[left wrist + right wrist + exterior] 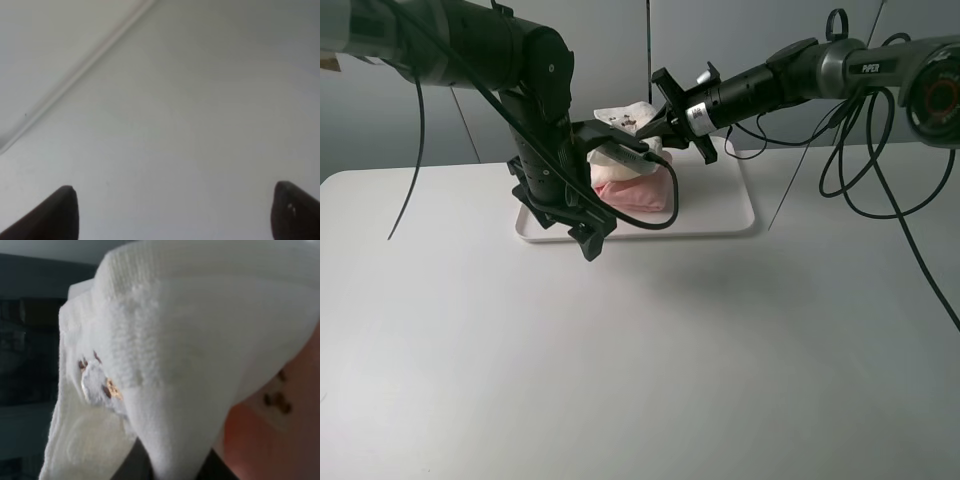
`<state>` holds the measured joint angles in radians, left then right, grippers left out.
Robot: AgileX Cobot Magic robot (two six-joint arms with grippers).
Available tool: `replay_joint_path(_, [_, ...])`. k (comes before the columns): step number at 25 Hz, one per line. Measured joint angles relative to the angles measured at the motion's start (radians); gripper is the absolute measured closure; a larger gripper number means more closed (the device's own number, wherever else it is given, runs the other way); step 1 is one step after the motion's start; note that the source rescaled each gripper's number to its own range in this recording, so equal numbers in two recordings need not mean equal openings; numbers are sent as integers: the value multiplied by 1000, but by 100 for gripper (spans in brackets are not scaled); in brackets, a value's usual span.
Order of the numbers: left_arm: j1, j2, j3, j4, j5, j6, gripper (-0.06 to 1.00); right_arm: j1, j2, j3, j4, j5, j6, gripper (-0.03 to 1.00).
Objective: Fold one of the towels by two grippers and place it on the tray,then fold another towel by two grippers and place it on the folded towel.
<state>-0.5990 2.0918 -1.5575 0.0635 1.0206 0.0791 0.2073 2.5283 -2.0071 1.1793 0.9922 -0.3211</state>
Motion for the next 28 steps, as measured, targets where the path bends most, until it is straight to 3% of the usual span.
replay_joint_path(6, [0, 0, 0, 12, 0, 2, -4, 0, 18, 8, -102, -81, 18, 87])
replay_joint_path(7, [0, 0, 0, 12, 0, 2, -4, 0, 18, 8, -111, -85, 24, 83])
replay_joint_path(9, [0, 0, 0, 12, 0, 2, -4, 0, 18, 8, -138, -89, 36, 62])
replay_joint_path(12, [0, 0, 0, 14, 0, 2, -4, 0, 18, 8, -152, -78, 41, 21])
replay_joint_path(14, [0, 0, 0, 14, 0, 2, -4, 0, 18, 8, -156, -58, 41, 9])
replay_joint_path(18, [0, 0, 0, 18, 0, 2, -4, 0, -14, 8, -207, -39, 25, 10])
replay_joint_path(20, [0, -6, 0, 20, 0, 2, -4, 0, -62, 8, -286, -39, 26, 11])
replay_joint_path(24, [0, -52, 2, 61, 0, 2, -4, 0, -180, 8, -520, -33, 34, 12])
replay_joint_path(28, [19, -121, 2, 97, 0, -9, -4, 0, -273, 8, -715, 60, 62, 4])
